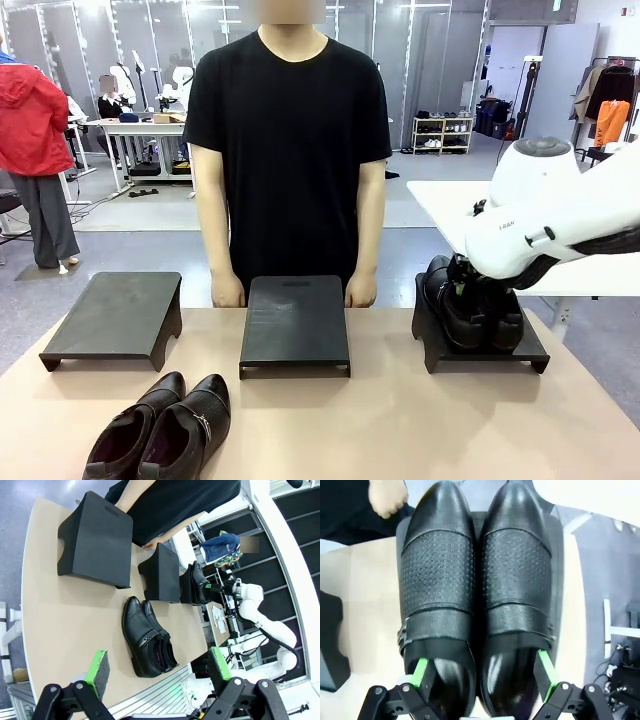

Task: Place the shoes on the stand as instructed by the person.
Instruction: Pick up another pair of Shoes and place it on the Shoes Stand indicated by the person.

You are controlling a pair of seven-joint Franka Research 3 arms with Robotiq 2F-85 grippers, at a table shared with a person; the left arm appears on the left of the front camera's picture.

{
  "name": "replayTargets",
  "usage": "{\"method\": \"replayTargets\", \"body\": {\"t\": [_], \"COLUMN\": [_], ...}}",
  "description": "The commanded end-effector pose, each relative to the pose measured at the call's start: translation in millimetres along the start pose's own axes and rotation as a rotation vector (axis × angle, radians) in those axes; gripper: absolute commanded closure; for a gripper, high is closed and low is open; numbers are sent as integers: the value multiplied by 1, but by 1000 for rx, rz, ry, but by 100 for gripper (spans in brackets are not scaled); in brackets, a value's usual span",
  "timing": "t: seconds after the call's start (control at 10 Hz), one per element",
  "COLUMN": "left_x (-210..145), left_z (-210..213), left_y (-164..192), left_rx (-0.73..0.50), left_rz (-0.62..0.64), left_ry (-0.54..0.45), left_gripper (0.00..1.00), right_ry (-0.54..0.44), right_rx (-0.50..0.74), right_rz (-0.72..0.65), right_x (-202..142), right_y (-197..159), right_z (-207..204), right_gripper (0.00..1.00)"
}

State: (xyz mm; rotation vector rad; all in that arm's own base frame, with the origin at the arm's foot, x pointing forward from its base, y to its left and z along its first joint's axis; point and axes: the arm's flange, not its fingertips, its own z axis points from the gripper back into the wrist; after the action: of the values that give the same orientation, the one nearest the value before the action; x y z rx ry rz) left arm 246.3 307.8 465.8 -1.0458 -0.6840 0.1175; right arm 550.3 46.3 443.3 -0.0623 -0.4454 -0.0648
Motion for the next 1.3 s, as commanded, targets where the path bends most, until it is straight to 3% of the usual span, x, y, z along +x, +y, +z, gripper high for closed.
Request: {"method": "replayTargets", "body": {"t": [0.0, 0.3, 0.6, 0.8, 1.2], "left_x": [0, 0, 0, 0, 0], "left_z": [1, 1, 1, 1, 1], "left_y": [0, 0, 0, 0, 0], "left_rx": [-5, -5, -5, -5, -5], "left_rz": [-4, -4, -4, -4, -4], "left_ry": [2, 2, 2, 2, 2], "left_gripper": [0, 0, 0, 0, 0], "right_ry": [40, 126, 177, 232, 334], "right_rx": [30, 268, 561, 796, 1158], "right_rz": [4, -18, -109, -221, -306], "right_x": [-8, -28, -63, -91, -170], "right_y": [-24, -65, -138, -196, -300], "right_z": [47, 95, 124, 126, 99], "right_gripper": [0, 0, 0, 0, 0]}}
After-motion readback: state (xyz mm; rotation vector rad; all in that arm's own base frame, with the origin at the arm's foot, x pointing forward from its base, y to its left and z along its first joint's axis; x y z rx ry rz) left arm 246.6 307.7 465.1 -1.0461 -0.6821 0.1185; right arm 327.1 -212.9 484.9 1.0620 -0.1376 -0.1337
